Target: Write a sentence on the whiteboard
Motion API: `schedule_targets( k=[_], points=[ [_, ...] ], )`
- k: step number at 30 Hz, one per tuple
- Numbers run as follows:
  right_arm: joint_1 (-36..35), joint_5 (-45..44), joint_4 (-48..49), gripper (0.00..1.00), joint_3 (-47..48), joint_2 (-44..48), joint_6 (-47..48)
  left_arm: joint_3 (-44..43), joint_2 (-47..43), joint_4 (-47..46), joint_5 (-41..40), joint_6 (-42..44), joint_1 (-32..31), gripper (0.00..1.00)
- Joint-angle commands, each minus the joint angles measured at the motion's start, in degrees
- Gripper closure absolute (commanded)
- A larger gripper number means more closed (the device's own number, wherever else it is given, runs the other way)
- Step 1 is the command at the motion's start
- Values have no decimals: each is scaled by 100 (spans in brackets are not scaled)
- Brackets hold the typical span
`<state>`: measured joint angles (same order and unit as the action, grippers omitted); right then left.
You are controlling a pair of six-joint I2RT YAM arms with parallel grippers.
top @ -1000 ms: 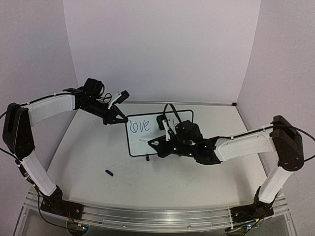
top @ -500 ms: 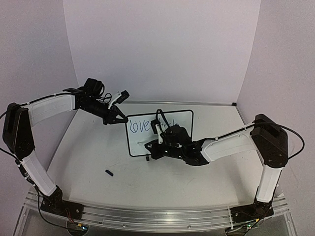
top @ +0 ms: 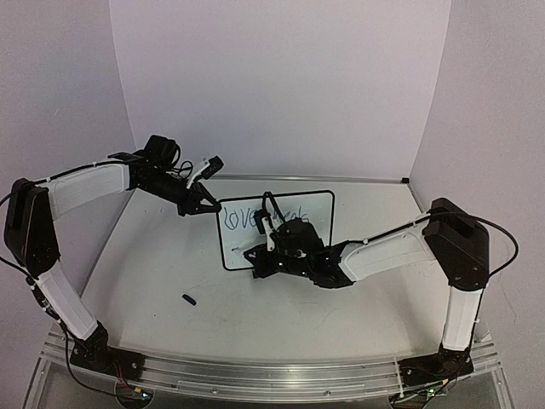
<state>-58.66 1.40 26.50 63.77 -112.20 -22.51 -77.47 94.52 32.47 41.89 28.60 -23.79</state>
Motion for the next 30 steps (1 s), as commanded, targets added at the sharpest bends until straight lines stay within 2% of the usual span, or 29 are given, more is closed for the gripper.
schedule_targets(
  k=[1,8,24,30],
  points=[
    [24,-182,-16,100,120,-229,2,-6,-294,-211,-189,139,41,100],
    [26,-237,-103,100,-37,-224,-25,-5,-294,-212,-190,142,39,100],
    [23,-656,-11,100,-159,514,49,-5,-303,-211,-190,149,37,100],
    [26,-588,-6,100,-93,378,29,-6,-320,-211,-190,147,41,100]
  ],
)
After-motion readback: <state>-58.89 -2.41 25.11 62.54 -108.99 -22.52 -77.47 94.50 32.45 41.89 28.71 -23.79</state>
